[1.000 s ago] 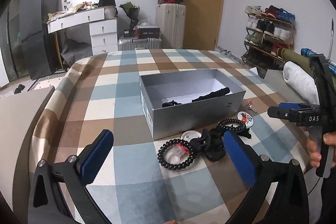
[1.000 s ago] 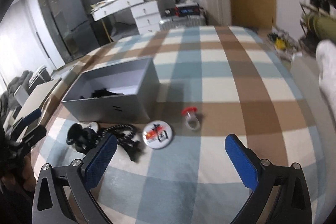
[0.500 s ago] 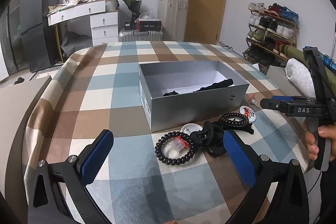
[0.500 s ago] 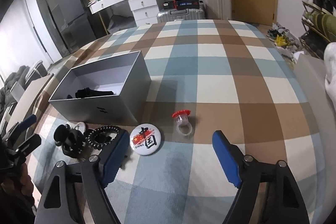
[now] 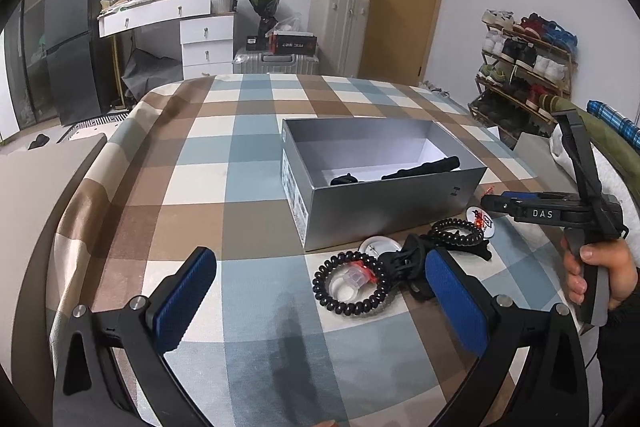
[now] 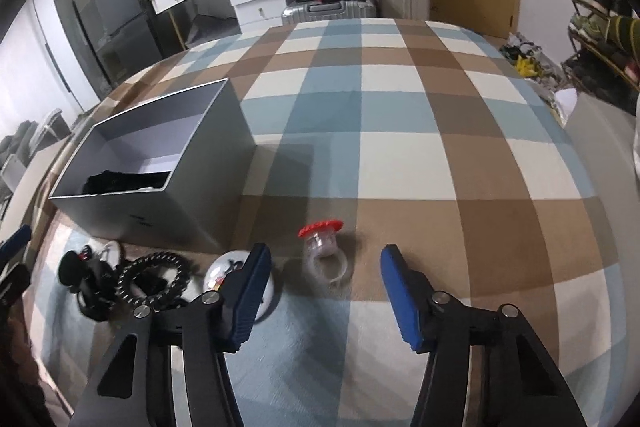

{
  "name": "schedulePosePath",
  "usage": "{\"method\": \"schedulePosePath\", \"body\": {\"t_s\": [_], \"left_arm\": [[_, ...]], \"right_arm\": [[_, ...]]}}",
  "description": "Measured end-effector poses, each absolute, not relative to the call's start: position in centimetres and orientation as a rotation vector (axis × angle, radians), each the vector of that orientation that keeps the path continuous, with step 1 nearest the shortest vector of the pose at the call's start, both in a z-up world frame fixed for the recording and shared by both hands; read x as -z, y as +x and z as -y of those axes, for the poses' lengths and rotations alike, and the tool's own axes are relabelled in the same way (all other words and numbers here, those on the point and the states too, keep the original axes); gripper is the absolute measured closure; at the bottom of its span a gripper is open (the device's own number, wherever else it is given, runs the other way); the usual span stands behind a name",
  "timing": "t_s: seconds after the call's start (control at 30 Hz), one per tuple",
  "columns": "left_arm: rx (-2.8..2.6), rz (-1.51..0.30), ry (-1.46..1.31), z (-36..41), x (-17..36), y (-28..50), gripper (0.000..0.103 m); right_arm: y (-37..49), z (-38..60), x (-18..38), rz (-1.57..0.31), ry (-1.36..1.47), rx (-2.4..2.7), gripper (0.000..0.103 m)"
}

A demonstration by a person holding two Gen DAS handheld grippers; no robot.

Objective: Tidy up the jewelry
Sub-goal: 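Move the right gripper to the red-capped clear ring and close on it, then lift the red-capped ring with the right gripper and hold it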

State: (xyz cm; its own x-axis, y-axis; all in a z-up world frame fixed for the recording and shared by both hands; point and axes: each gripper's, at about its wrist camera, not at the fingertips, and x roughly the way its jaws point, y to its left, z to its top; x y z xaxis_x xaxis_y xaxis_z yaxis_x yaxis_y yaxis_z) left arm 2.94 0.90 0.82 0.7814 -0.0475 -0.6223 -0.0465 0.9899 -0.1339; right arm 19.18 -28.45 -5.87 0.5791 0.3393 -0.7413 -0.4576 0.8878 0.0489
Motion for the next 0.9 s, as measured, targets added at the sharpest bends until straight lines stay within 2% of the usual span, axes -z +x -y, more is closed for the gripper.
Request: {"method": "schedulePosePath", "body": {"t_s": [0.07, 0.2, 0.53, 0.9], "left_arm": [[0.003, -0.687, -0.145, -0.9, -0.6, 3.1, 0.001], [0.003, -0.693, -0.131, -0.7, -0.6, 3.1, 0.001], [0.013, -0.731, -0.115, -0.4, 0.1, 3.4, 0.001], [-0.010, -0.806, -0.146, -0.5, 1.4, 3.8, 0.001]], "right_arm": [[19.1, 28.1, 5.9, -0.822, -0.173, -0.461, 0.055], [18.5, 27.6, 6.0, -0.799, -0.209, -0.465, 0.085], [12.1, 28.7, 2.8, -0.689, -0.094, -0.629, 0.085], [11.6, 29.6, 2.2, -0.683, -0.070, -0.639, 0.085]]}}
